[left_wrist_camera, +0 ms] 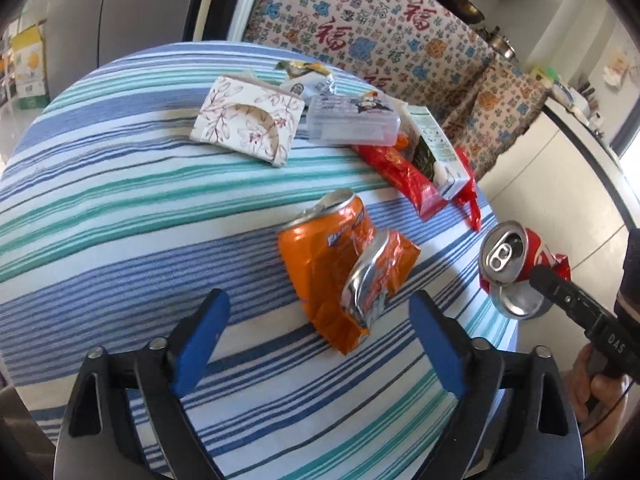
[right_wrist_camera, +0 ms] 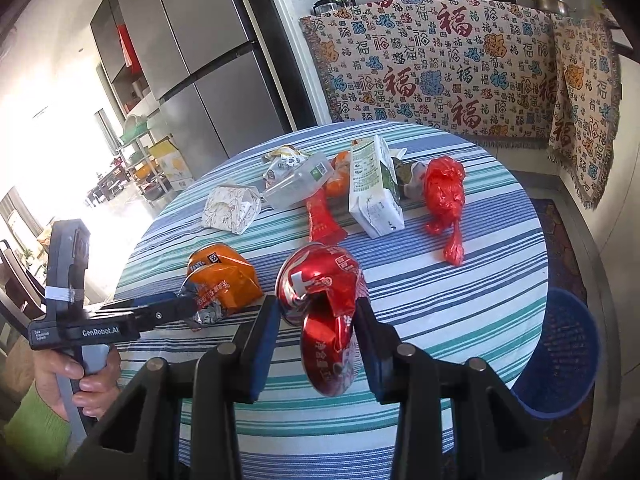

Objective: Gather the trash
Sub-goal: 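Lift the orange can with the left gripper while the right gripper lifts the red can, then carry both cans over the blue wastebasket and open both grippers to drop them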

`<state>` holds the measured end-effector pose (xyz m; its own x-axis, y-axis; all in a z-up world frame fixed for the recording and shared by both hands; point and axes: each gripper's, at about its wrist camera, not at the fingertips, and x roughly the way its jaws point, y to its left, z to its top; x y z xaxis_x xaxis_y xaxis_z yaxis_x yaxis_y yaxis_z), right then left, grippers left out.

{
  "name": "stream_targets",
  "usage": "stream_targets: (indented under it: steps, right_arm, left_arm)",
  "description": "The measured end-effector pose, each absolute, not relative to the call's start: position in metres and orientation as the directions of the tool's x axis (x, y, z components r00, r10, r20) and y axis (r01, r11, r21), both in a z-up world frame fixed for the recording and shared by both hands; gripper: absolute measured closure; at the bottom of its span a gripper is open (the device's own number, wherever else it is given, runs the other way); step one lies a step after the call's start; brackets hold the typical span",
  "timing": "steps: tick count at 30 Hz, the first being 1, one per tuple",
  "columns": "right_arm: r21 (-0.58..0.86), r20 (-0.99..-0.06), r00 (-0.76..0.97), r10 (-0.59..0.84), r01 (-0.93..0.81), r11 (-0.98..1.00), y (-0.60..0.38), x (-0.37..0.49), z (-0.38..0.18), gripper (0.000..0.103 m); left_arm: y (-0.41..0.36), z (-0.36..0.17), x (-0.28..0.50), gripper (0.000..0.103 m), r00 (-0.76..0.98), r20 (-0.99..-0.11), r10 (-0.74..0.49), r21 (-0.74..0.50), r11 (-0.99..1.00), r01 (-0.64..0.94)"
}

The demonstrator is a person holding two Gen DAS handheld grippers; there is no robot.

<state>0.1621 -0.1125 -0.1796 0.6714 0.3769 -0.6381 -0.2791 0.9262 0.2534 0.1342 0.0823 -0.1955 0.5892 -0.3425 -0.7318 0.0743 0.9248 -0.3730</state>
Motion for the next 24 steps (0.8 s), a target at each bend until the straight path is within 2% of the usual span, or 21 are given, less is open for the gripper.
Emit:
stream_targets:
  steps: [6, 8, 9, 10, 12, 16, 24]
  right_arm:
    - [0.255, -0.635, 0.678, 0.371, -0.269, 0.929, -0.113, 0.162, -0.18, 0.065]
    - [0.25, -0.632, 0.683, 0.367, -0.269, 0.93, -0.113, 0.161, -0.178, 0.065]
    - [0.246, -0.631, 0.685, 0.364, -0.268, 0.932, -0.114, 0.16, -0.177, 0.065]
    - [0.243, -0.63, 0.688, 0.36, -0.266, 0.933, -0.115, 0.16, -0.177, 0.065]
    - [0.237, -0.632, 0.689, 0.354, -0.263, 0.935, -0.116, 0.159, -0.176, 0.065]
    - [0.226, -0.641, 0.685, 0.346, -0.263, 0.938, -0.116, 0.158, -0.175, 0.065]
    - [0.241, -0.637, 0.686, 0.353, -0.258, 0.936, -0.127, 0.161, -0.161, 0.065]
  left_arm:
    - [0.07, -0.199, 0.177, 0.004, 0.492, -0.737, -0.463, -0.385, 0.887, 0.257]
    - [0.064, -0.204, 0.181, 0.007, 0.465, -0.74, -0.487, -0.389, 0.873, 0.295]
    - [0.061, -0.203, 0.179, 0.028, 0.47, -0.74, -0.482, -0.375, 0.875, 0.307]
    - [0.059, -0.204, 0.178, 0.04, 0.447, -0.738, -0.506, -0.393, 0.86, 0.324]
    - [0.059, -0.204, 0.175, 0.042, 0.444, -0.726, -0.525, -0.423, 0.85, 0.313]
    - [0.054, -0.199, 0.164, 0.046, 0.492, -0.728, -0.478, -0.386, 0.878, 0.282]
    - [0.043, -0.165, 0.15, 0.046, 0.597, -0.707, -0.378, -0.344, 0.922, 0.176]
